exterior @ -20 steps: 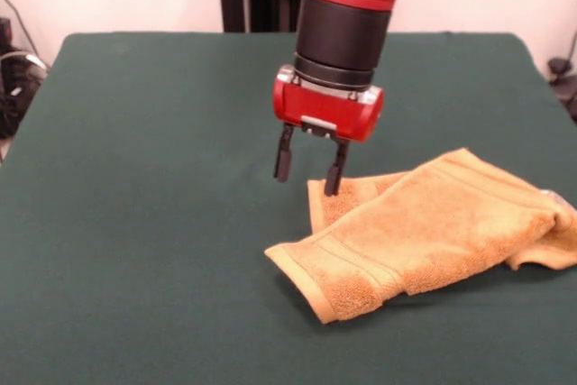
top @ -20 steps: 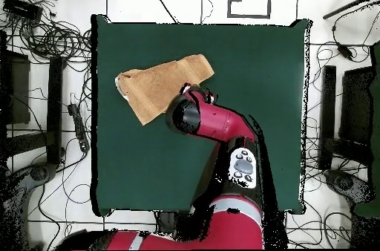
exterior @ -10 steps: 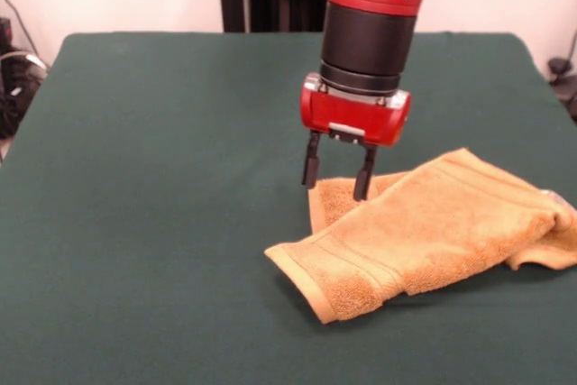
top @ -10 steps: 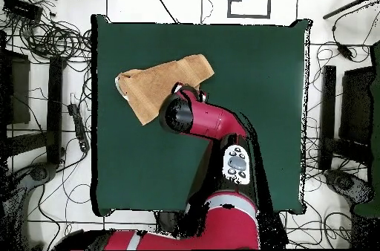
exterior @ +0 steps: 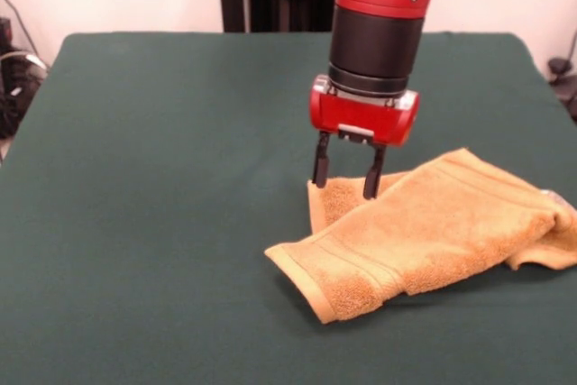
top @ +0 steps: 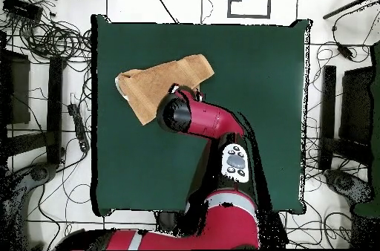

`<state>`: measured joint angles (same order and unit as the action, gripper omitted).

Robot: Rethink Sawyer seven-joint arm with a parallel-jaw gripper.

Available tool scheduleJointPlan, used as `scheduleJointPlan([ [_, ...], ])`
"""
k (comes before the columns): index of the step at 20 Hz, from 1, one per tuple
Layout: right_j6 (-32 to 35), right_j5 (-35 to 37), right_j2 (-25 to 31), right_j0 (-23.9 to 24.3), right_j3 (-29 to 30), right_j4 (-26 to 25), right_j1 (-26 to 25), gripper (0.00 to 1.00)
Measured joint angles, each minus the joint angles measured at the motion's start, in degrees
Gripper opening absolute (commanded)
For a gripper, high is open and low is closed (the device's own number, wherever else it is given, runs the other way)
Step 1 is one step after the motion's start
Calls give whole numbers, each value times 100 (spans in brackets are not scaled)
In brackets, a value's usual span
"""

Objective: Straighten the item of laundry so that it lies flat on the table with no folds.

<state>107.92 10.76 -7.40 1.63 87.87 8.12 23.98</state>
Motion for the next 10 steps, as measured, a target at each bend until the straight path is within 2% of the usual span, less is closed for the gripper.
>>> scheduleJointPlan([
  [10, 0, 518, 17, 12, -1, -1, 3, 100],
])
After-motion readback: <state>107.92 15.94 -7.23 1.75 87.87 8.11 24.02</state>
